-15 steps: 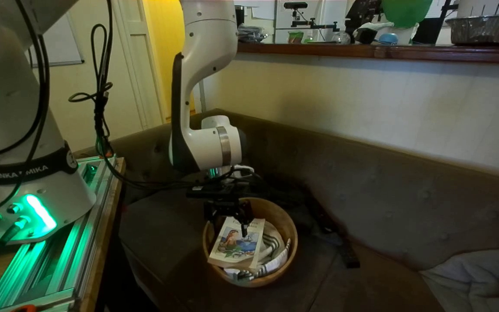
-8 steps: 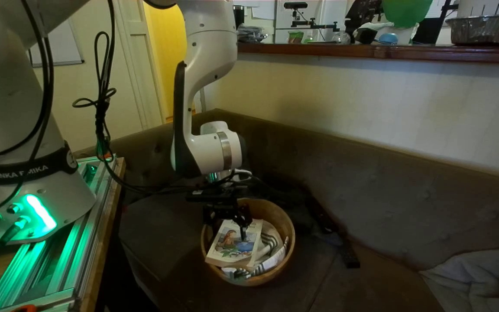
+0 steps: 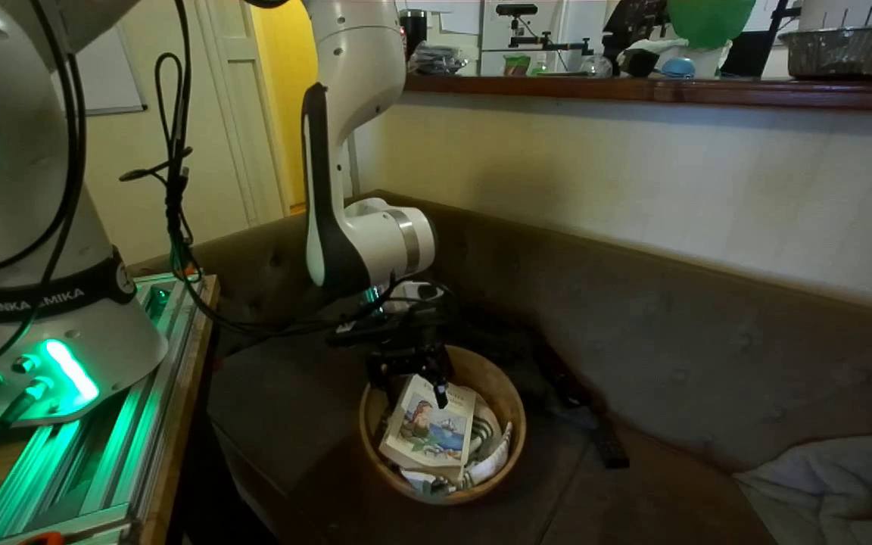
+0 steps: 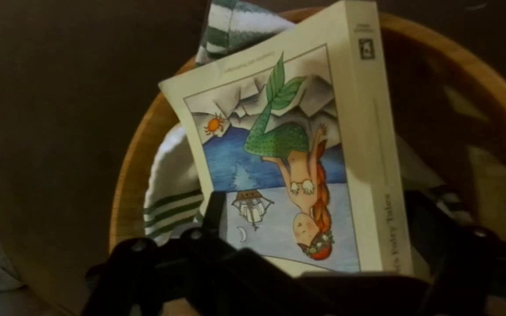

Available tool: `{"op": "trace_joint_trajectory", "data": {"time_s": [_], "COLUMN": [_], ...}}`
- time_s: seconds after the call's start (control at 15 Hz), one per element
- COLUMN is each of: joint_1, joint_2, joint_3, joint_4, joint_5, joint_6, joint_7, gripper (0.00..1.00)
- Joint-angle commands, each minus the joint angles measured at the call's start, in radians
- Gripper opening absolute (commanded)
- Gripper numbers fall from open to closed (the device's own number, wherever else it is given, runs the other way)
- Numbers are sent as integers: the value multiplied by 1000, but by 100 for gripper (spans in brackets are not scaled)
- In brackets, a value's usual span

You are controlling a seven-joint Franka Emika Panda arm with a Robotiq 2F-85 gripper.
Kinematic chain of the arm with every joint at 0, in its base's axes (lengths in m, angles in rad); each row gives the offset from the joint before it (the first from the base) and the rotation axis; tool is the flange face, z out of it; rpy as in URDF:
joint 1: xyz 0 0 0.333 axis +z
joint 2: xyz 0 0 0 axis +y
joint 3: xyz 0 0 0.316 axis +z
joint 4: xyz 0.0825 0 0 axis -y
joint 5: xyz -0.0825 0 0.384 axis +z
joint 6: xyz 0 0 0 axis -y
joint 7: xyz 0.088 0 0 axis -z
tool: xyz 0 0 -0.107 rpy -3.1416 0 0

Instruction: Put the white book on the back of the sofa

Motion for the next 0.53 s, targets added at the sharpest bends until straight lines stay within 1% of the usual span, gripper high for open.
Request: {"op": "trace_joint_trajectory", "data": {"time_s": [0.0, 0.07, 0.2, 0.47], "joint_1": [43, 46, 36, 6], "joint_2": [-64, -67, -52, -21], "joint_3": [-42, -48, -48, -47], "joint_4": [-52, -56, -44, -21], "joint_5": [-102, -113, -121, -106], "joint_6": [-45, -47, -33, -4], "joint_7": [144, 164, 182, 172], "gripper": [100, 100, 94, 90]}}
